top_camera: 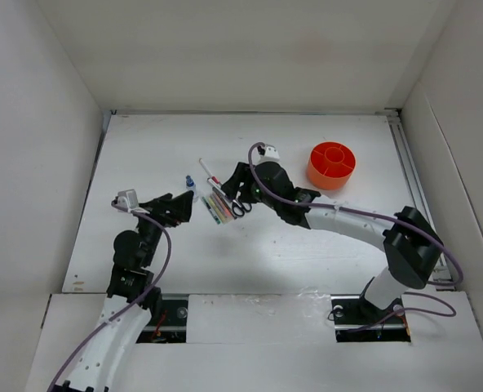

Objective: Sort the stationery into containers
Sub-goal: Grab a piece of stationery with the right arm

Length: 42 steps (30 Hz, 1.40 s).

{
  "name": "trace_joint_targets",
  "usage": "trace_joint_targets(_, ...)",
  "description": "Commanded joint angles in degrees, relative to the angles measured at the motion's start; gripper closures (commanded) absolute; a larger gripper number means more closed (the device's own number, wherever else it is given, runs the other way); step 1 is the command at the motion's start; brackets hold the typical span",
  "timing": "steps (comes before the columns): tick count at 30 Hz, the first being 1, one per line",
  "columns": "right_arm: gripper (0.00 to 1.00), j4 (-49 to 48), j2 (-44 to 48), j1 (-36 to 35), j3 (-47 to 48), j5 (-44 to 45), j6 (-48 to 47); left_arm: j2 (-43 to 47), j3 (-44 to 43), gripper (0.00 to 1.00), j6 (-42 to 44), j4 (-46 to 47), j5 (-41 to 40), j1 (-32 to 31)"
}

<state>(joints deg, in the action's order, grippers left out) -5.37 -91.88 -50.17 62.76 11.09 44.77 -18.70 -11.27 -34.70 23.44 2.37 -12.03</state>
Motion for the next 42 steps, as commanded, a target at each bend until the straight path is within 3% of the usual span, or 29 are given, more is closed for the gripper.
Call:
trace_joint_targets(1,0.30,0.5,-0.2,-0.4,4.2,2.8,-0.6,1.0,-2.4,0.00,-1.0,-1.6,7.1,-3.3)
trace_joint_targets(3,0.32,1.6,-0.8,-1.0,5.3,2.8,0.0,4.8,-0.3,0.00,-0.5,-1.6,8.5,-4.6)
trace_joint_targets(5,0.41,3.0,-0.8,-1.7,6.1,4.3,0.0,7.3,0.2,0.00,0.1,-1.6,9.2,-5.4)
trace_joint_targets(6,0.71,3.0,-0.8,-2.5,6.6,4.3,0.0,7.4,0.2,0.00,0.6,-0.3,12.4,-5.4)
trace_joint_targets(8,0.94,3.6,-0.8,-2.5,7.2,4.3,0.0,7.4,0.2,0.00,2.5,1.6,16.3,-6.0)
trace_joint_targets(9,1.00,3.6,-0.8,-2.5,7.2,4.8,0.0,7.4,0.2,0.00,2.0,3.3,18.5,-6.0)
trace_joint_targets(11,1.00,3.6,-0.8,-2.5,7.8,4.8,-0.6,8.9,0.2,0.00,-0.5,3.3,21.1,-6.5)
trace_joint_targets(14,1.00,5.0,-0.8,-3.0,8.3,4.8,-1.3,11.9,-0.3,0.00,-4.7,-3.4,13.0,-6.5)
trace_joint_targets(19,1.00,6.9,-5.0,-4.7,12.5,3.7,-5.4,10.7,-0.3,0.00,-3.0,-4.7,9.6,-6.5)
trace_joint_targets(21,0.90,6.9,-6.6,-5.3,14.5,3.7,-6.0,9.7,-3.8,0.00,-4.8,-8.5,2.1,-6.5)
trace_joint_targets(22,0.68,6.9,-8.3,-5.3,15.1,3.7,-6.0,8.5,-5.4,0.00,-6.0,-11.4,-1.5,-6.5)
trace_joint_targets(23,0.68,6.9,-9.3,-5.9,15.8,3.7,-6.6,7.9,-6.3,0.00,-6.0,-13.2,-1.5,-6.5)
trace_joint_targets(24,0.44,6.9,-10.3,-5.9,16.5,3.7,-6.6,7.9,-7.3,0.00,-7.8,-15.3,-5.8,-6.5)
trace_joint_targets(27,0.25,6.9,-14.2,-7.1,19.7,3.7,-7.9,6.7,-10.9,0.00,-10.1,-22.5,-15.2,-6.5)
trace_joint_targets(33,0.19,6.9,-22.4,-7.1,28.0,4.2,-9.1,7.4,-10.3,0.02,-16.4,-27.8,-24.4,-6.5)
trace_joint_targets(34,0.19,6.9,-23.4,-7.1,29.2,4.9,-9.1,7.4,-9.6,0.10,-17.4,-28.6,-27.0,-6.5)
trace_joint_targets(36,0.21,6.9,-26.6,-7.1,33.0,7.1,-9.7,8.0,-9.6,0.15,-18.0,-29.8,-28.6,-6.5)
trace_joint_targets(39,0.25,8.2,-29.3,-7.1,38.0,9.6,-10.9,9.2,-7.4,0.35,-17.0,-28.8,-29.1,-6.5)
trace_joint_targets(42,0.26,9.4,-32.4,-7.1,41.2,11.8,-11.5,8.7,-6.3,0.35,-15.6,-28.0,-29.6,-6.5)
